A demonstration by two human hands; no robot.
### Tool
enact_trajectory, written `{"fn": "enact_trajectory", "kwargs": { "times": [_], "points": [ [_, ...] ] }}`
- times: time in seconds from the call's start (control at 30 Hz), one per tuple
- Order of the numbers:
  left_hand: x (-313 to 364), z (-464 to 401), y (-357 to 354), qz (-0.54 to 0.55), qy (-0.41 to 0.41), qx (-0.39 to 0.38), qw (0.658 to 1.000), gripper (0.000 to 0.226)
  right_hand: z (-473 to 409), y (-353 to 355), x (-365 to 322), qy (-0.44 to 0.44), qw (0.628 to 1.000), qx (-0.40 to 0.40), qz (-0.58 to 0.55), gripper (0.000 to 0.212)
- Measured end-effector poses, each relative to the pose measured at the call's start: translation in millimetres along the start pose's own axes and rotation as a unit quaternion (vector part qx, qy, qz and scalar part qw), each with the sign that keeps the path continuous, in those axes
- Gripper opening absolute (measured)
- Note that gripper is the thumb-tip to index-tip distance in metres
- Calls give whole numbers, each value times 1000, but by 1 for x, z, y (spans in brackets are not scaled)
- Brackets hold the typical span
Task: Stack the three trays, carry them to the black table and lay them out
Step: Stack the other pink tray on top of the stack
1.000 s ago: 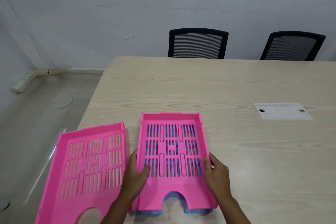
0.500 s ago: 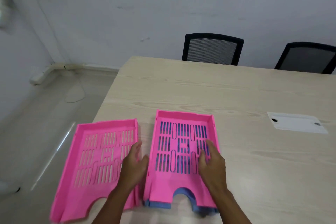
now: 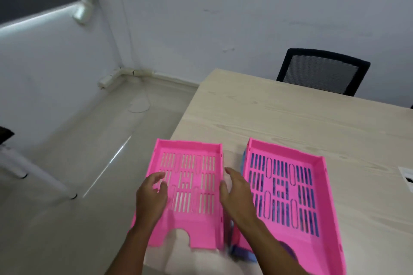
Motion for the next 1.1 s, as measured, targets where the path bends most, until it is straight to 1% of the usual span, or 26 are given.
{"fn": "enact_trajectory", "kwargs": {
  "times": [0.07, 0.13, 0.2, 0.3, 0.37, 0.43, 0.47, 0.53, 0.63, 0.67, 0.73, 0.8, 0.93, 1.03, 1.1],
  "points": [
    [-8, -9, 13, -25, -12, 12, 1000, 30, -3, -16, -8, -20, 999, -29, 2, 50],
    [-16, -19, 23, -53, -20, 6, 998, 34, -4, -28, -11, -52, 998, -40, -7, 53],
    [-24, -26, 30, -72, -16, -17, 997, 41, -3, -39, -11, -108, 993, -35, -35, 58],
    [-41, -34, 32, -83, 43, -80, 992, 58, 4, -54, -6, -208, 975, -51, -64, 74],
    [-58, -41, 30, -83, 99, -130, 983, 70, 10, -60, -1, -243, 966, -61, -67, 72],
    [-74, -47, 26, -86, 133, -172, 972, 81, 17, -63, 0, -264, 960, -67, -64, 62],
    [-79, -48, 23, -82, 146, -185, 968, 82, 21, -65, 2, -270, 958, -68, -65, 58],
    [-87, -51, 20, -63, 160, -199, 965, 76, 25, -68, 3, -267, 960, -63, -60, 53],
    [-95, -60, 22, -30, 161, -203, 965, 82, 25, -67, 2, -252, 966, -40, -52, 50],
    [-94, -63, 23, -19, 158, -210, 965, 81, 24, -66, 1, -244, 967, -32, -58, 47],
    [-67, -53, 34, 2, 150, -221, 964, 66, 21, -60, -3, -220, 973, -16, -70, 40],
    [-49, -48, 40, 24, 138, -225, 964, 56, 16, -50, -11, -188, 979, 2, -78, 40],
    [-25, -51, 49, 59, 116, -223, 966, 66, 6, -23, -33, -143, 985, 39, -91, 47],
    [1, -47, 49, 77, 85, -239, 964, 65, 0, 0, -43, -120, 986, 73, -94, 51],
    [18, -43, 46, 83, 58, -250, 963, 75, -1, 15, -44, -118, 983, 92, -103, 53]
  ]
}}
Point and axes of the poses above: each hand's wrist, its own z-axis away from the middle knuckle, its own y-axis out of the back of the hand, x = y × z, the point moved 4 cm from there along -z, towards the middle knuckle, and after that the axes turned 15 degrees about y, right-handed, at the moved point
